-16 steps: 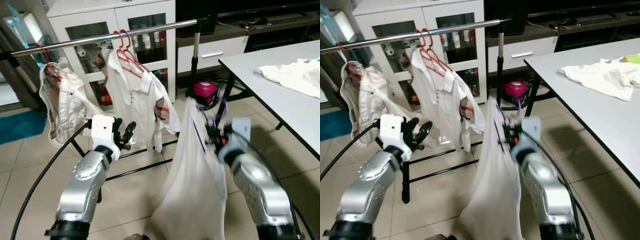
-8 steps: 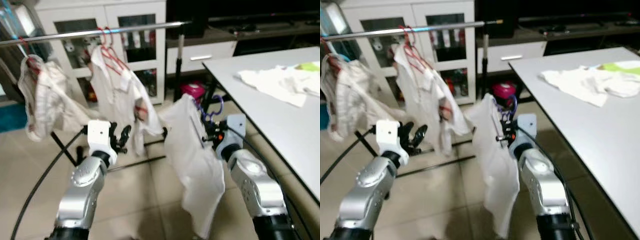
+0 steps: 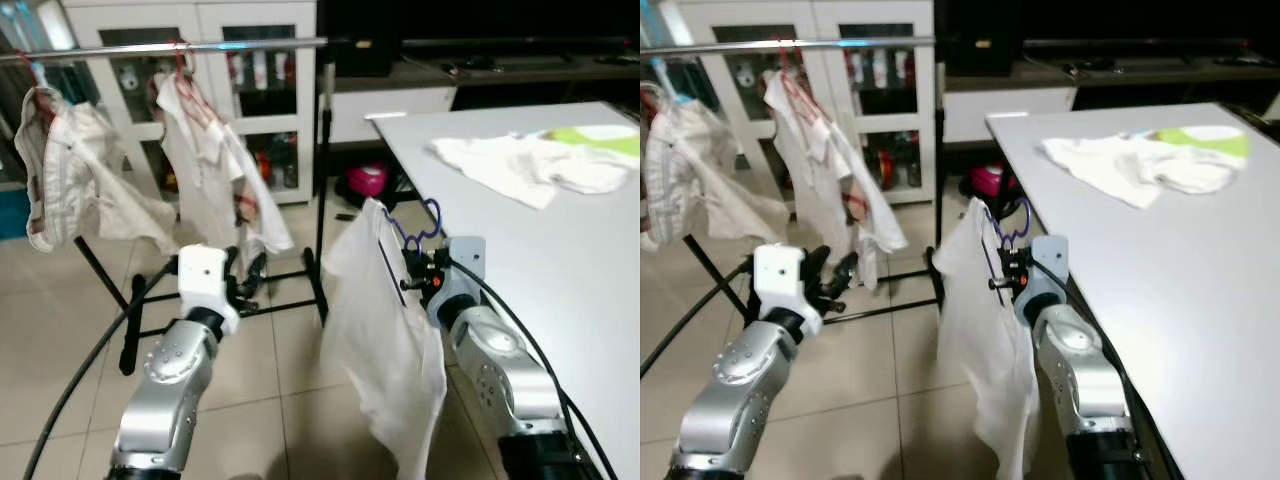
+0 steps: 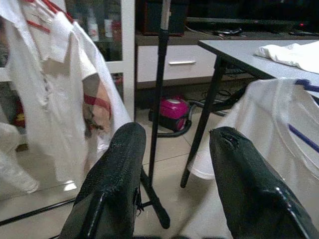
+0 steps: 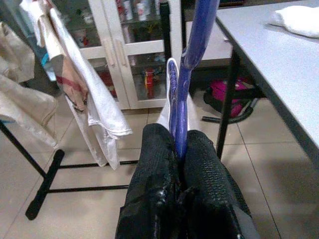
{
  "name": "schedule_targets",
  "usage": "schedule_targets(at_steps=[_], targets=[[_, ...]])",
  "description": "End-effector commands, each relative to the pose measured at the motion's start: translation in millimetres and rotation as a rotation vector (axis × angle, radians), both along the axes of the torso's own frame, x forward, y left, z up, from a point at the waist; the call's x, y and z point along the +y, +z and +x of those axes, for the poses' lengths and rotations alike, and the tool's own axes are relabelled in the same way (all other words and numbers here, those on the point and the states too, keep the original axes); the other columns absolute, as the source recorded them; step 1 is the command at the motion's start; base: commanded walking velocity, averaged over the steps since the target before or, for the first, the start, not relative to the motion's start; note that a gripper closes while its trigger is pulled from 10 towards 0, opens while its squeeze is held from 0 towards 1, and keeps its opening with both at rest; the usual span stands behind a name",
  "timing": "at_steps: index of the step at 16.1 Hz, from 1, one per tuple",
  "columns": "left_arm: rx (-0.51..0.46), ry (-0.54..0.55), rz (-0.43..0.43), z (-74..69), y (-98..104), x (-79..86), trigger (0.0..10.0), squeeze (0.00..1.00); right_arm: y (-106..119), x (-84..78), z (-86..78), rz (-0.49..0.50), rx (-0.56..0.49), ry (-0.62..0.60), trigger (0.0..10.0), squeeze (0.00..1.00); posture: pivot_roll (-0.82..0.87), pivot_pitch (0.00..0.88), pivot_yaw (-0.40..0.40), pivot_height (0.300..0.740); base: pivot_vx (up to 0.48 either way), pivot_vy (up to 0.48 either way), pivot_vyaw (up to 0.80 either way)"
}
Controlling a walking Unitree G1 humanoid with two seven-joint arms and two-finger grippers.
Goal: Hang hanger
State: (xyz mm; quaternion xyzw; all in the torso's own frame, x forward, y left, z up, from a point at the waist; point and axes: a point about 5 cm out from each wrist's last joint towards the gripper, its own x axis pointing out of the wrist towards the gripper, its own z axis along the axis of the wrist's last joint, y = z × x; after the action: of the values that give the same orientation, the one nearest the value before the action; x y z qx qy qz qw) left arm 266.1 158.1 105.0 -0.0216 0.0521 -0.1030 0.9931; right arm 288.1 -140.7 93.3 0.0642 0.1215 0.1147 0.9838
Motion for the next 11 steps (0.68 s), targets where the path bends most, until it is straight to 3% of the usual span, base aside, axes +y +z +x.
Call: schedule_targets(at_steps=[1, 11], targets=[[-0.014, 0.013, 0.012, 3.4, 3.5, 4.0, 10.0, 0.0, 9.7, 2.1, 4.5, 0.008, -0.049, -0.006, 10.0, 0.0, -0.03, 0.0, 0.02, 0.74, 0.0, 0.0, 0.0], [-0.004, -0.013, -0.008, 13.6, -1.7, -7.4, 10.0, 0.0, 19.7, -0.9, 8.9, -0.076, -0.102, -0.011, 10.0, 0.0, -0.09, 0.0, 0.042, 0.74, 0.24, 0.0, 0.0]])
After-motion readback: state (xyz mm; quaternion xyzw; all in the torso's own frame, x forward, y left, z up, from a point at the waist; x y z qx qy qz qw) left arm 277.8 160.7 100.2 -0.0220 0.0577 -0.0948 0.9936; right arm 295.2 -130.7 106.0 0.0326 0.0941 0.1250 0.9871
